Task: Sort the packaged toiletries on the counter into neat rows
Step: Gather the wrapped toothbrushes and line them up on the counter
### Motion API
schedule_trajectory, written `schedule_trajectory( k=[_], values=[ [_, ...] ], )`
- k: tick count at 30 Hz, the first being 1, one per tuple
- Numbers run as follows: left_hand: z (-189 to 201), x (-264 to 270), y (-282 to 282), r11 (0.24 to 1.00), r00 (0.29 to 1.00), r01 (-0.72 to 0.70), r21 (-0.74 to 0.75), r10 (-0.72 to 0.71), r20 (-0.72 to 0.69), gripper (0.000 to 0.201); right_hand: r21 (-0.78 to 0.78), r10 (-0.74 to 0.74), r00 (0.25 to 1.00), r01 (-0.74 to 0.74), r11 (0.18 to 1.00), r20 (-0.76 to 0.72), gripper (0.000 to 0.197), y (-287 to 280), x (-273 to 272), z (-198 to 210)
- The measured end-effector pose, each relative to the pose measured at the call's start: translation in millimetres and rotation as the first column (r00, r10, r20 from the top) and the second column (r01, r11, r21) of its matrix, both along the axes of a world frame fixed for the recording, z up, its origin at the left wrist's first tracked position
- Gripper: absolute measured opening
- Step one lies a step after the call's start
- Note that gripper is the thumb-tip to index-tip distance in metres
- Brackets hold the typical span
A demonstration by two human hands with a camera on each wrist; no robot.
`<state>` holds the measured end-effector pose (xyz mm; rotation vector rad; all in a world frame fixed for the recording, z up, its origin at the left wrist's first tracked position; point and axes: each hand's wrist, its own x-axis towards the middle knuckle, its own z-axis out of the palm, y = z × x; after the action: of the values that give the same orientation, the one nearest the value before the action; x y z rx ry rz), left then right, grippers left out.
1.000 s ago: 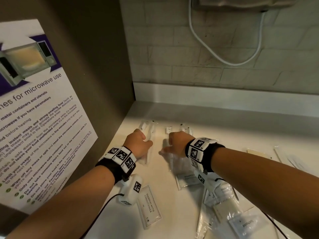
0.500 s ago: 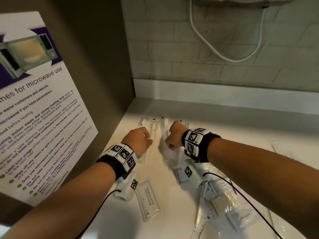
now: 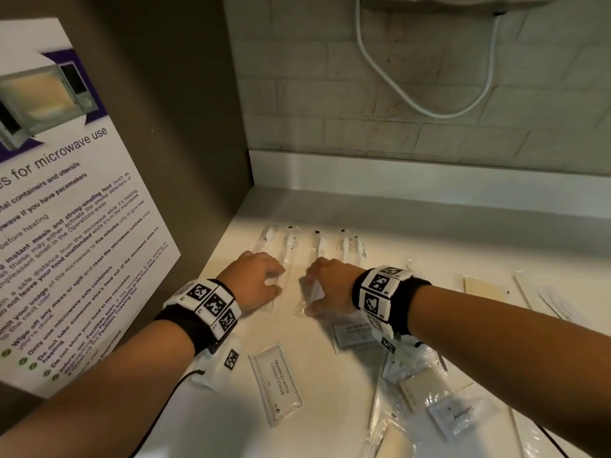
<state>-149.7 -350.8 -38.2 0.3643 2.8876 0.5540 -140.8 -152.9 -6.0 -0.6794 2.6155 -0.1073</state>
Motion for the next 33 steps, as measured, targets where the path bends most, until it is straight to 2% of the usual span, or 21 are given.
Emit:
schedule_trajectory(
  k=[3, 6, 10, 16, 19, 21, 26, 33],
  values=[
    [-1.5, 1.7, -0.3, 0.994, 1.000, 0.008, -0.105, -0.010, -0.022, 0.048, -0.037, -0.003, 1.000, 0.003, 0.999, 0.012, 0.054, -2.7, -3.2, -1.9],
    [-1.2, 2.3, 2.3, 0.991, 0.998, -0.002, -0.135, -0.006, -0.060, 0.047, -0.034, 0.037, 0.999, -0.036, 0.999, 0.033, 0.047, -7.9, -7.1, -2.0],
    [-1.2, 2.1, 3.9, 0.989, 0.997, -0.023, -0.143, 0.012, -0.082, 0.047, -0.064, 0.005, 0.998, -0.001, 0.998, 0.068, 0.032, -7.1, -11.1, -7.9],
    [1.5, -0.9, -6.6, 0.993, 0.985, -0.115, -0.015, 0.113, -0.128, 0.037, -0.068, 0.000, 1.000, 0.000, 0.998, -0.008, 0.048, -17.2, -14.0, -9.5],
    [1.7, -1.9, -13.5, 0.977, 0.974, -0.194, -0.085, 0.181, -0.139, 0.037, -0.066, 0.012, 0.997, -0.017, 0.998, -0.079, 0.067, -31.0, -13.6, -11.8],
    [0.0, -1.9, -16.2, 0.965, 0.972, -0.222, -0.141, 0.209, -0.106, 0.040, -0.028, 0.052, 0.993, -0.055, 0.998, -0.110, 0.072, -38.6, -12.5, -10.3],
    [-4.8, 3.0, -18.6, 0.959, 0.962, -0.268, -0.090, 0.262, -0.078, 0.040, 0.053, 0.130, 0.987, -0.125, 0.991, -0.091, 0.057, -50.3, -17.1, -13.7],
    [-5.0, 1.7, -18.2, 0.950, 0.950, -0.308, -0.045, 0.304, -0.075, 0.041, 0.005, 0.119, 0.991, -0.119, 0.993, -0.062, 0.050, -56.0, -18.4, -19.1]
  ],
)
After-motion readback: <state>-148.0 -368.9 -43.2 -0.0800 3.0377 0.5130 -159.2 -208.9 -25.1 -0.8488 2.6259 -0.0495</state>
